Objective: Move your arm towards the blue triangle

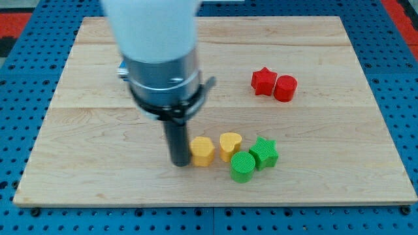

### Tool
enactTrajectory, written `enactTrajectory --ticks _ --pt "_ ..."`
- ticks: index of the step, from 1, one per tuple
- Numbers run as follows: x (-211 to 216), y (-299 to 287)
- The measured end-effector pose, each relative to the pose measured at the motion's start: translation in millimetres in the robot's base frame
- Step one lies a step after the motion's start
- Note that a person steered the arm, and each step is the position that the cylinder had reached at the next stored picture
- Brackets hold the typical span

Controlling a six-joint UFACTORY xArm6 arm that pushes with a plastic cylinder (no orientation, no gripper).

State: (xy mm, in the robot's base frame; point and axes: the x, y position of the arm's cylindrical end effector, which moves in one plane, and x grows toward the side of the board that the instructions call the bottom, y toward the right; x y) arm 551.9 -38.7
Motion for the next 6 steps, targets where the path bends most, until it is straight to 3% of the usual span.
enactTrajectory --ticks 2,3,4,5,6 --pt "-35.4 -10.3" --pt "-24.7 5.7" --pt "-87.6 -64.5" --pt "-91.6 -159.3" --pt "-142.0 -170.8"
